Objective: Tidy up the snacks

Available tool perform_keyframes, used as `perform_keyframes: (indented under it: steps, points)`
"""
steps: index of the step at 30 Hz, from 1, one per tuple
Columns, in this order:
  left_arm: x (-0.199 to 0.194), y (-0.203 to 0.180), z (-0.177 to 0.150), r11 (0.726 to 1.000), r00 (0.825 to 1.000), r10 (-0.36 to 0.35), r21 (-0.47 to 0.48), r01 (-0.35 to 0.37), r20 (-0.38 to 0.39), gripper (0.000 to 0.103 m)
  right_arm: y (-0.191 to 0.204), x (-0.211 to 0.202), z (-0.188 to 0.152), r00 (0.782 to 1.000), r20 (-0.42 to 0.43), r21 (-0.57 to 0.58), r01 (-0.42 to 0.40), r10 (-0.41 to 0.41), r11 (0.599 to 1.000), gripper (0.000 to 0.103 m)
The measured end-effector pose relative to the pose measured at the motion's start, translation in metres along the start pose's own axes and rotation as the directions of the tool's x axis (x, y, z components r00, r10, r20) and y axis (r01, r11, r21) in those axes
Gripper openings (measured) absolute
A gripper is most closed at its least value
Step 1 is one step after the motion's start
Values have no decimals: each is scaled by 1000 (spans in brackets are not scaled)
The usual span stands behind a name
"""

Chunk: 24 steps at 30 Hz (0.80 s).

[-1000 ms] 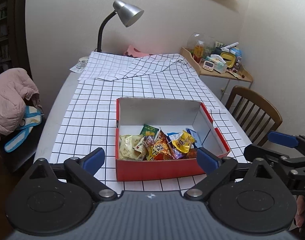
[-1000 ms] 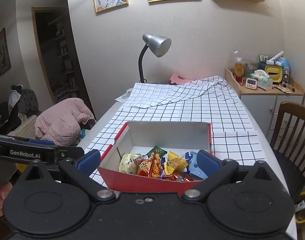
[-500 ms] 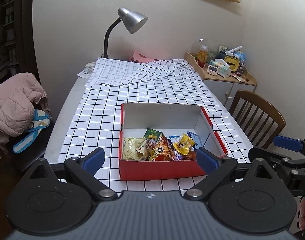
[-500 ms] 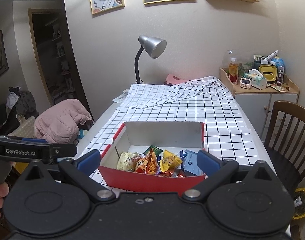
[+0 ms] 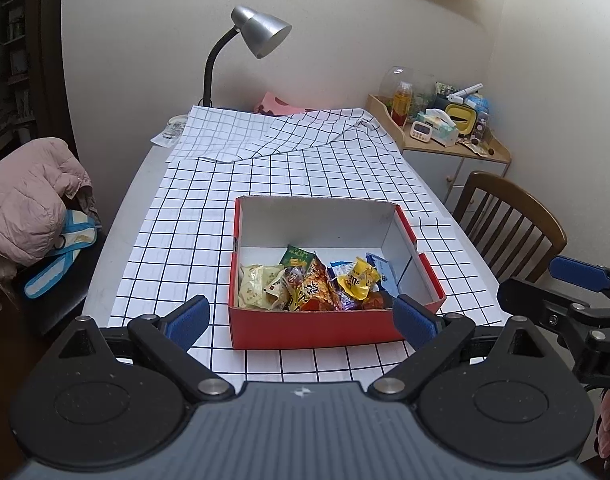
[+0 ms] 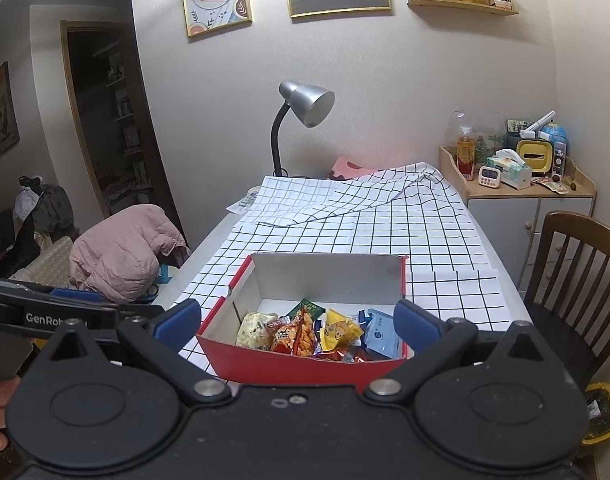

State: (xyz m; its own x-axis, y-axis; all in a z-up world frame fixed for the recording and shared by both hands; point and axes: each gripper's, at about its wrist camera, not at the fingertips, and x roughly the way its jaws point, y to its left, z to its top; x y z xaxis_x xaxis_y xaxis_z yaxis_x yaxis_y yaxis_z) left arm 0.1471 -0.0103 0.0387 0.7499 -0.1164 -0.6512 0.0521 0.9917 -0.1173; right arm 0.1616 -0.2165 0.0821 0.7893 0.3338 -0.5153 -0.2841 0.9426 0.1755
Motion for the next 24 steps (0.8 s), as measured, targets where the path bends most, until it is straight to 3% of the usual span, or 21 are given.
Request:
perform_keyframes:
  steps: [24]
  points:
    - [-8,-7,1,1000,1000,8,-2,-8,-4,99,-3,-5,-3,1000,3,28,1,-1,1000,103]
